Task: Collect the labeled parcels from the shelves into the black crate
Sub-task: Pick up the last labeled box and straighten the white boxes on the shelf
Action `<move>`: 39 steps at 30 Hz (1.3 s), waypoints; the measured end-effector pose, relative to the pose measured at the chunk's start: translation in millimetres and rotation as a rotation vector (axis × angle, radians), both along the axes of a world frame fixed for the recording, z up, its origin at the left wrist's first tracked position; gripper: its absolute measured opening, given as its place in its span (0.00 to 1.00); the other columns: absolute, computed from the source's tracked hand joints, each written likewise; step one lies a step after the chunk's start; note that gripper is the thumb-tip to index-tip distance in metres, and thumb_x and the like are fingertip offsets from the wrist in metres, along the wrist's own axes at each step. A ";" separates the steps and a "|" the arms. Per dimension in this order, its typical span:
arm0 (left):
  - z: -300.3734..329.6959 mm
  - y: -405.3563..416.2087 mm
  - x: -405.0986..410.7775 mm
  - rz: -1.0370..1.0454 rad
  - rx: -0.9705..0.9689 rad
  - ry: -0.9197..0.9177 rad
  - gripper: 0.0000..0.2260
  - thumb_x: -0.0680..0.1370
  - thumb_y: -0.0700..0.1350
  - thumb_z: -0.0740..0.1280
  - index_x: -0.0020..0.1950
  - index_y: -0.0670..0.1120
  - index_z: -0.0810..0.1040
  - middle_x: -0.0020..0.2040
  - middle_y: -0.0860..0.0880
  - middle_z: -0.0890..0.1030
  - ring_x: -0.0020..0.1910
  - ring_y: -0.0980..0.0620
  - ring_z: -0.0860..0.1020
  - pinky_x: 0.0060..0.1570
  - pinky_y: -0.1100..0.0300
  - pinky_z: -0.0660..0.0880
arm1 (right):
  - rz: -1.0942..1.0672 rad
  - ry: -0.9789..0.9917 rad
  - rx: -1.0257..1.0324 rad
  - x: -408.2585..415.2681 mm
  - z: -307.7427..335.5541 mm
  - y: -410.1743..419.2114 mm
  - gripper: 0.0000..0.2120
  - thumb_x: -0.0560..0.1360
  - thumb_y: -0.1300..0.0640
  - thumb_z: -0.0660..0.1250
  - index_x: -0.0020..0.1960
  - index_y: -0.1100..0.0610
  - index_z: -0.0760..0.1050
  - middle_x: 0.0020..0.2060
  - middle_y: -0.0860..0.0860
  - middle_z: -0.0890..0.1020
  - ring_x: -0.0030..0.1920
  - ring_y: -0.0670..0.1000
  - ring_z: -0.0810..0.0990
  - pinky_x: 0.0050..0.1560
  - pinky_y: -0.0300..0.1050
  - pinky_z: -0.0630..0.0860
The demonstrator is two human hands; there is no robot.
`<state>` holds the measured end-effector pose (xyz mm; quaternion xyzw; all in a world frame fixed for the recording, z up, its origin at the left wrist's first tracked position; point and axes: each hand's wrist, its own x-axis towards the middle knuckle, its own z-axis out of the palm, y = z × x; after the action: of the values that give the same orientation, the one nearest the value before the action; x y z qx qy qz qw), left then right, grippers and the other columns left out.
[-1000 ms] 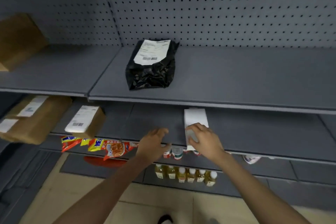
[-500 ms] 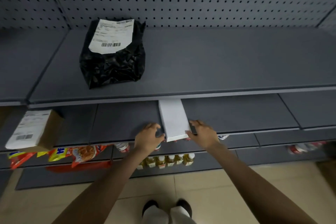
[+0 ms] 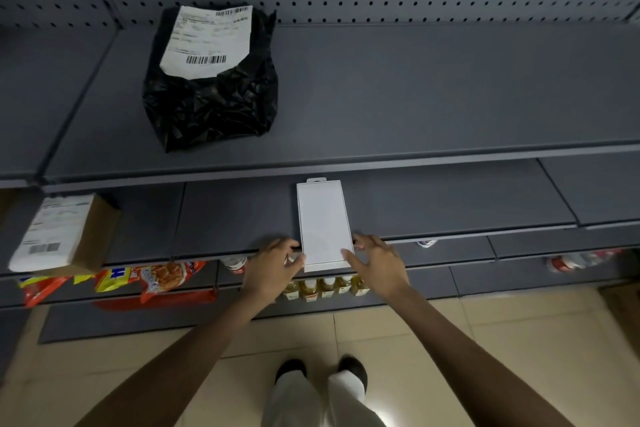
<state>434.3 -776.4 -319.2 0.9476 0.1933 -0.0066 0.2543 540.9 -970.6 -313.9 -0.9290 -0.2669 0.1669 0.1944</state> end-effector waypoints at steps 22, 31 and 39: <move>30.2 5.6 30.5 -0.048 0.162 -0.134 0.18 0.79 0.51 0.59 0.68 0.48 0.69 0.61 0.47 0.75 0.58 0.50 0.74 0.49 0.58 0.75 | 0.191 -0.392 0.199 -8.9 21.5 12.9 0.23 0.75 0.52 0.69 0.69 0.52 0.70 0.61 0.52 0.76 0.58 0.54 0.76 0.52 0.53 0.78; 48.7 -10.6 46.2 -0.370 0.403 -0.222 0.19 0.79 0.50 0.51 0.61 0.48 0.77 0.57 0.50 0.79 0.56 0.50 0.76 0.53 0.55 0.73 | 0.209 -0.329 0.271 -13.7 22.9 5.5 0.17 0.76 0.50 0.61 0.63 0.53 0.74 0.57 0.51 0.77 0.56 0.52 0.77 0.55 0.50 0.76; 47.7 13.5 8.7 -0.265 0.477 -0.185 0.19 0.78 0.51 0.52 0.58 0.49 0.79 0.55 0.51 0.80 0.53 0.50 0.78 0.50 0.56 0.74 | 0.188 -0.327 0.252 -3.3 21.8 -4.1 0.17 0.74 0.54 0.68 0.63 0.55 0.76 0.57 0.52 0.78 0.55 0.52 0.78 0.54 0.50 0.76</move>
<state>443.0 -762.9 -271.5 0.9942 0.0397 0.0925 0.0376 537.6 -974.7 -292.1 -0.8832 -0.3989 -0.0032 0.2467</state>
